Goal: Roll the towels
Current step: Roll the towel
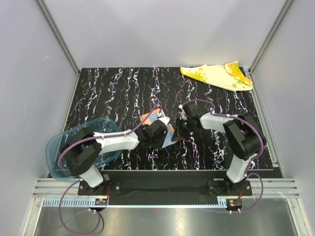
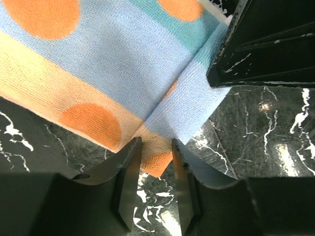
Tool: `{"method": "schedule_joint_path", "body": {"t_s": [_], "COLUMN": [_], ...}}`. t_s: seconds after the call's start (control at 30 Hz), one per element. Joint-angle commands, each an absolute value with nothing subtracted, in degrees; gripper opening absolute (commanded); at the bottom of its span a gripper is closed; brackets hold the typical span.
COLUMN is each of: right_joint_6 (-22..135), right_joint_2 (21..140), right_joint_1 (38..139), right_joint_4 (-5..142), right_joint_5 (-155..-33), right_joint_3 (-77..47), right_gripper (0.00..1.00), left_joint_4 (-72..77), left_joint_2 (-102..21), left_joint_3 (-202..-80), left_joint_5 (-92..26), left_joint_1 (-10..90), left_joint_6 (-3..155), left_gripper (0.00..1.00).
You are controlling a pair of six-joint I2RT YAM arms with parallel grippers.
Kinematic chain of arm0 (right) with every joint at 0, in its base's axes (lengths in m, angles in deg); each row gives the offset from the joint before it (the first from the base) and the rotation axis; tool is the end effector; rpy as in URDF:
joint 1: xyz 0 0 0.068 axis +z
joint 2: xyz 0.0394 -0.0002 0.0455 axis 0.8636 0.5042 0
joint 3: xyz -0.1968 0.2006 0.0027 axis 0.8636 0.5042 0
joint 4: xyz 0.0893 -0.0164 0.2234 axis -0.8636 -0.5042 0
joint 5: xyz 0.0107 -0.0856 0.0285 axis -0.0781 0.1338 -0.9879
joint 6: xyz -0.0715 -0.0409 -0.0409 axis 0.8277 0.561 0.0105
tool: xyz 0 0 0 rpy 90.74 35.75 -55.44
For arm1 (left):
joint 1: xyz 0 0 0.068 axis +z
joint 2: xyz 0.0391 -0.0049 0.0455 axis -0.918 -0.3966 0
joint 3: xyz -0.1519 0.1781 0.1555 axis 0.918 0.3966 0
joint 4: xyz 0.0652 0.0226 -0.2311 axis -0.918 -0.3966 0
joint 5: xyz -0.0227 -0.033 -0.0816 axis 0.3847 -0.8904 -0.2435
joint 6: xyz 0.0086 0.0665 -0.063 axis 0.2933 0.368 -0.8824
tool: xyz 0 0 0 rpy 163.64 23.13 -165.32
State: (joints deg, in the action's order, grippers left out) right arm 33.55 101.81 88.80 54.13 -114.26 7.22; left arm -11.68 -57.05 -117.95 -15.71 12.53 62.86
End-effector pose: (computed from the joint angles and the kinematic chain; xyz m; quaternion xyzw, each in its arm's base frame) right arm 0.2738 0.1969 0.1191 -0.0509 0.9450 0.3142 0.0755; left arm 0.1995 -0.2540 0.1506 0.2172 0.9257 -0.1348 0.2788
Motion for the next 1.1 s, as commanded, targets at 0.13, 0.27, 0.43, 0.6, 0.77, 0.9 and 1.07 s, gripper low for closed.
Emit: {"method": "schedule_joint_path", "body": {"t_s": [0.13,0.27,0.43,0.6,0.77,0.9,1.07], "right_joint_6": [37.4,37.4,37.5,38.5,39.7,40.1,40.7], "right_joint_2": [107.1,109.1,112.2,114.0,115.7,116.4,117.0], "right_joint_1": [88.5,88.6,87.8,86.9,85.9,85.4,84.9], "right_joint_4": [47.7,46.2,44.3,42.7,40.8,40.2,39.5], "right_joint_5": [-105.5,-105.2,-105.0,-104.7,-104.6,-105.0,-105.3], "right_joint_3": [4.2,1.3,-2.4,-5.5,-8.1,-9.1,-10.1], "right_gripper": [0.04,0.04,0.03,0.03,0.03,0.03,0.04], "left_joint_4": [-15.8,-14.5,-13.7,-17.1,-22.0,-23.8,-26.6], "left_joint_2": [-55.8,-55.8,-55.8,-57.0,-59.1,-60.9,-65.0], "left_joint_3": [-115.8,-114.1,-112.2,-112.8,-113.7,-113.9,-115.6], "left_joint_5": [-13.1,-14.2,-16.1,-13.9,-10.2,-8.5,-5.0], "left_joint_1": [12.6,12.5,10.9,7.8,4.8,3.1,0.4], "left_joint_6": [63.9,63.2,62.0,60.5,57.2,55.4,53.8], "left_gripper": [0.39,0.39,0.39,0.43,0.48,0.49,0.47]}}
